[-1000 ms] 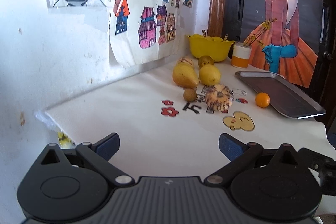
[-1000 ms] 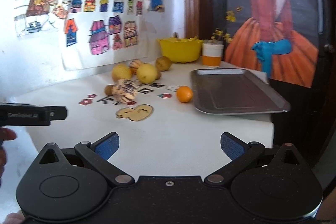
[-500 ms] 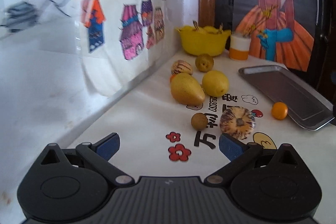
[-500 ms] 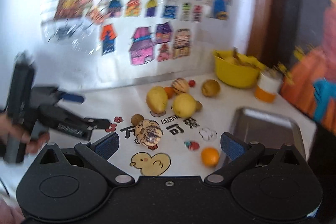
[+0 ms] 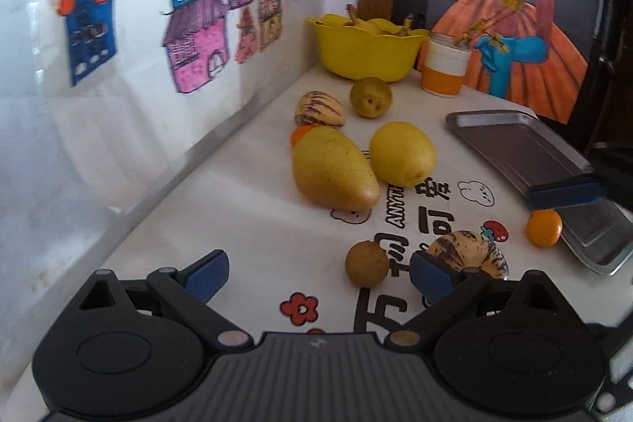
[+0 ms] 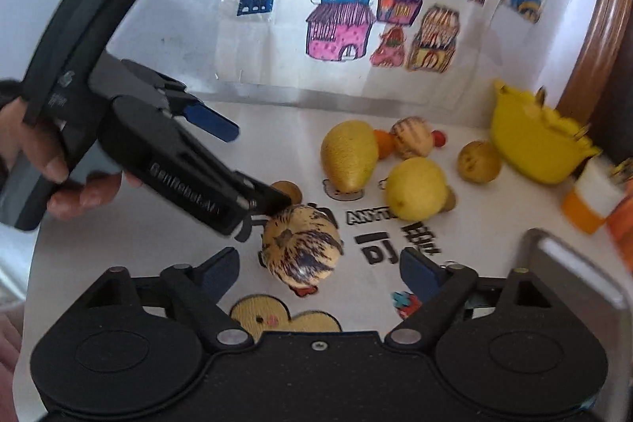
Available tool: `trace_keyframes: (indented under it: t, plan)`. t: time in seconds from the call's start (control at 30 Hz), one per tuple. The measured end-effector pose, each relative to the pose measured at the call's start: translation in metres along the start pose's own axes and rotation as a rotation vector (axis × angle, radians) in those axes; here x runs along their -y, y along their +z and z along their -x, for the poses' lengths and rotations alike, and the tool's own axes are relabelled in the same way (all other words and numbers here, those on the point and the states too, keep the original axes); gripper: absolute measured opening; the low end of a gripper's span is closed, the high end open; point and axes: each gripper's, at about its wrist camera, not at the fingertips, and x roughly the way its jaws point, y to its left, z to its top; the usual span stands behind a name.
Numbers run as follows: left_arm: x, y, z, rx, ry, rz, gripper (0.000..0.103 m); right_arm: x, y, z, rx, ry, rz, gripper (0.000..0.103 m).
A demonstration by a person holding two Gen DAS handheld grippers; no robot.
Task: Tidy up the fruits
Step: 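Grasp the striped pepino melon with the right tool while the left tool grasps a small brown fruit, then carry both fruits onto the metal tray and open both tools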
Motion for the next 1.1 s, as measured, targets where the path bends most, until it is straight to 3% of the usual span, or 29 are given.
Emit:
trace_keyframes:
  t: [0.23,0.57,0.63,0.7,0.9,1.1]
  plan:
    - [0.003,-0.002,-0.007,-0.011,-0.019,-0.034,0.082,0.008,0.001,-0.019,0.012,0.069,-0.018,0.064]
    - [0.013,0.001,-0.012,-0.013,-0.054,-0.052,0.053,0.011,-0.006,-0.025,0.02,0.11,-0.069,0.053]
    - [0.015,0.001,-0.012,-0.014,-0.051,-0.056,0.045,0.01,-0.006,-0.024,0.026,0.108,-0.074,0.053]
    - [0.017,0.001,-0.012,-0.017,-0.038,-0.057,0.028,0.01,-0.008,-0.023,0.032,0.11,-0.083,0.052]
    - [0.018,0.006,-0.009,-0.048,0.007,-0.008,0.027,0.019,-0.015,-0.017,0.046,0.14,-0.179,0.052]
    - [0.033,0.019,-0.002,-0.036,0.035,-0.004,0.027,0.033,-0.029,0.013,0.124,0.129,-0.264,0.052]
